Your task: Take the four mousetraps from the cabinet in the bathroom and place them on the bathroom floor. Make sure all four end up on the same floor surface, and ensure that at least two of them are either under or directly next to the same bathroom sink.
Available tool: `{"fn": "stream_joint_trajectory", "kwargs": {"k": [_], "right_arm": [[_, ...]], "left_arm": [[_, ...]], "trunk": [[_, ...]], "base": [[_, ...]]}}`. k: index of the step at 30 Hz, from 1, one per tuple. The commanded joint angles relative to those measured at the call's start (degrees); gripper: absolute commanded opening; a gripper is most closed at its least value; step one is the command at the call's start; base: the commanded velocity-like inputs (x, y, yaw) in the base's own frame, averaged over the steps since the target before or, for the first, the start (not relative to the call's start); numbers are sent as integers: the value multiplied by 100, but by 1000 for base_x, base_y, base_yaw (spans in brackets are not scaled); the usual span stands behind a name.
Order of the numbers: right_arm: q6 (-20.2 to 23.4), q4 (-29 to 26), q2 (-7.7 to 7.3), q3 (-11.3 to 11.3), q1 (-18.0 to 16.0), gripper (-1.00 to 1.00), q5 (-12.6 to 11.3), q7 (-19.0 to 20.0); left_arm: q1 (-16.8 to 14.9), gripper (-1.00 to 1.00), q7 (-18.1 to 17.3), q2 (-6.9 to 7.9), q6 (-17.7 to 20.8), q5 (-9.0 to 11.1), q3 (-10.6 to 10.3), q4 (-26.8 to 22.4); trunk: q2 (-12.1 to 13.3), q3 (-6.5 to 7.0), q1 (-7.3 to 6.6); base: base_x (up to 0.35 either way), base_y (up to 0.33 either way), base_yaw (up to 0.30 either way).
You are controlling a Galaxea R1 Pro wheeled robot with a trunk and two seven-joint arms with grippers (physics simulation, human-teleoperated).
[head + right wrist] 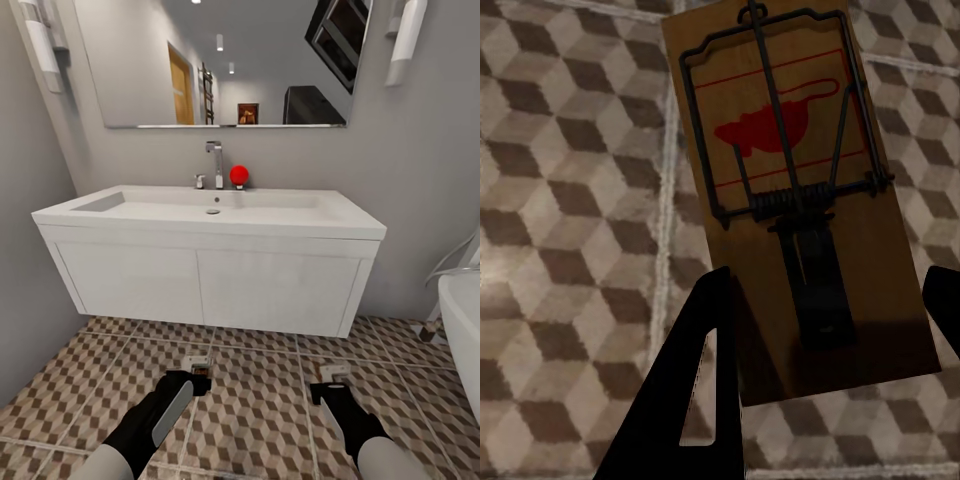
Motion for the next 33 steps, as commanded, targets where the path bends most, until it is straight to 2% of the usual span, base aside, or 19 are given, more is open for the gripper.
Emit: {"fn": "stream_joint_trajectory", "kwargs": {"k": [1,6,11,19,29,33], "right_arm": [[-20,-11,15,-35,-3,-100,61,8],[-254,21,176,-35,-3,-100,62,-6],[-664,22,219,-19,3,-100,69,3],[-751,-10,221,6,4,-100,115,-8],[-771,-11,221,-30,4,-100,87,-9],[-773,-11,221,-34,4,-100,84,-9]], "left_arm": [[-4,-100,51,3,-81,49,-13,21],[-4,-100,43,-14,-413,-104,-21,230],[-4,-100,35,-29,-717,-225,-26,328],[-4,-100,33,-59,-763,-262,-29,319],[-4,-100,33,-58,-764,-264,-31,291],[-4,-100,33,-51,-764,-264,-36,288]], "trunk": [[-4,-28,1],[-11,-139,14],[-18,-250,27],[-28,-427,47],[-42,-649,73],[-47,-737,83]], "base": [[0,0,0],[0,0,0],[0,0,0],[0,0,-13],[0,0,-249],[0,0,-67]]}}
